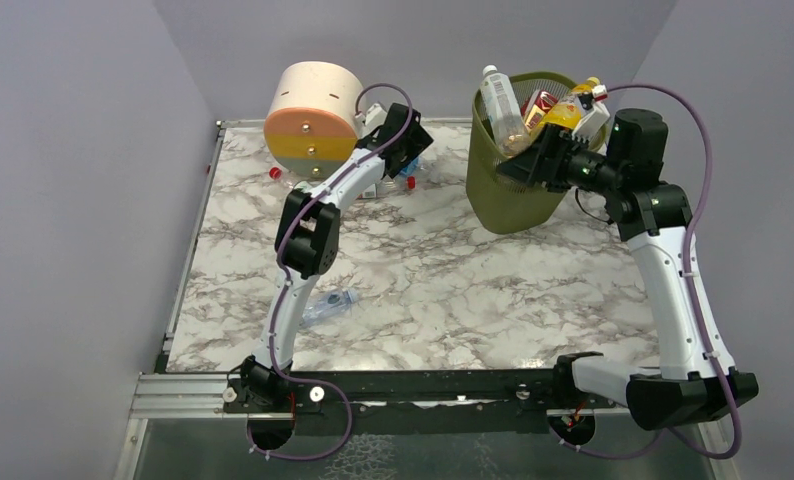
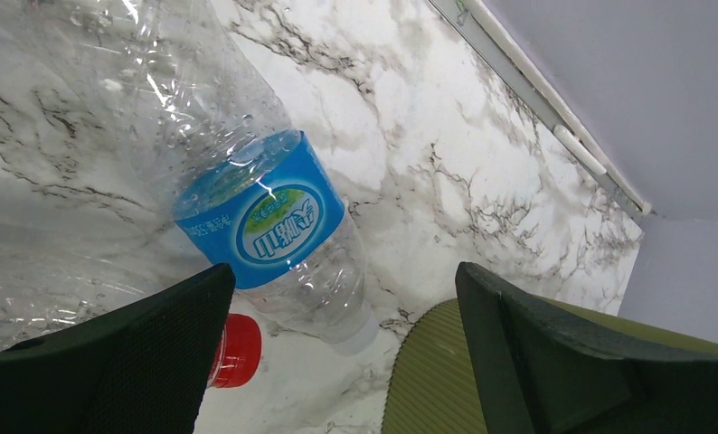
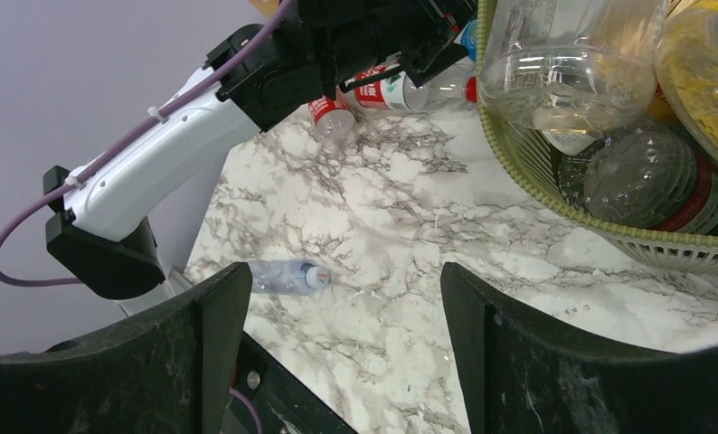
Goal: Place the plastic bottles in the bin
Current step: Adjust the plastic bottle at the center of the board.
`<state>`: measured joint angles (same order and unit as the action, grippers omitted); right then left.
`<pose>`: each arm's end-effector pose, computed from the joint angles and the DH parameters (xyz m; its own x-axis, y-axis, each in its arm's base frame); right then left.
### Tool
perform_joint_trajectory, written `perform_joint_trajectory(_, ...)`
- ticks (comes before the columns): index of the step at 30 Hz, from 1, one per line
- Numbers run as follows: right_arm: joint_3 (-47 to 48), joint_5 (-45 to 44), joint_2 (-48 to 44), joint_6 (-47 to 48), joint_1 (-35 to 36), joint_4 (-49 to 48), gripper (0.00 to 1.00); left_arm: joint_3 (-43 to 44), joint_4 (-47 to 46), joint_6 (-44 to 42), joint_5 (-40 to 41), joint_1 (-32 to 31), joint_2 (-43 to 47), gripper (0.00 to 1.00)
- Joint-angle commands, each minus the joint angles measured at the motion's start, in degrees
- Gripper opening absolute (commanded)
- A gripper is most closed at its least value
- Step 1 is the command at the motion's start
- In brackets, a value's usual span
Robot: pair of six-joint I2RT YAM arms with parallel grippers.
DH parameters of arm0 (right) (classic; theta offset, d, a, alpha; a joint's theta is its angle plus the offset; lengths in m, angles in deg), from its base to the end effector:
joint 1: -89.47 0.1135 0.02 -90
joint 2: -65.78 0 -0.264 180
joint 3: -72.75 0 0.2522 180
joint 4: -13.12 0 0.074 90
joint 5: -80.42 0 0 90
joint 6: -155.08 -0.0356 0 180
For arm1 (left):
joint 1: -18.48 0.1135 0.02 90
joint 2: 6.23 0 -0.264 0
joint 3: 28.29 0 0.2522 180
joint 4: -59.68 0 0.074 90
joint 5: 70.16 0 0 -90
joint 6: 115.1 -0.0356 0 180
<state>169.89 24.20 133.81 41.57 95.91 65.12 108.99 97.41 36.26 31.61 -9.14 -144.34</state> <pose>0.2333 0.0463 0.4407 -0.5947 0.2665 -0.7585 -0.3980 0.7221 0.5658 0.4941 -0.2503 0.2183 -0.5390 -0.6877 -0.4864 -0.3349 0.7048 -0.6253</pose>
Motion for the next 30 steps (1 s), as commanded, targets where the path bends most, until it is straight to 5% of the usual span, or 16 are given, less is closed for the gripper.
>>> perform_joint_trajectory(1,-1.6,2.2,-1.8,0.1,0.3,-2.8,0.80,-0.8,0.4,3.9,3.3,-0.4,-0.4,0.99)
perform_joint_trajectory(18,-6.3,3.6,-4.1,-0.8,0.3,-5.1,0.79,-2.7,3.1,9.6,2.9,0.2,-4.2,0.99)
perform_joint_trajectory(30,-7.2,3.9,-5.2,-0.8,0.3,-5.2,0.79,-14.1,2.5,10.2,1.9,0.4,1.8,0.92)
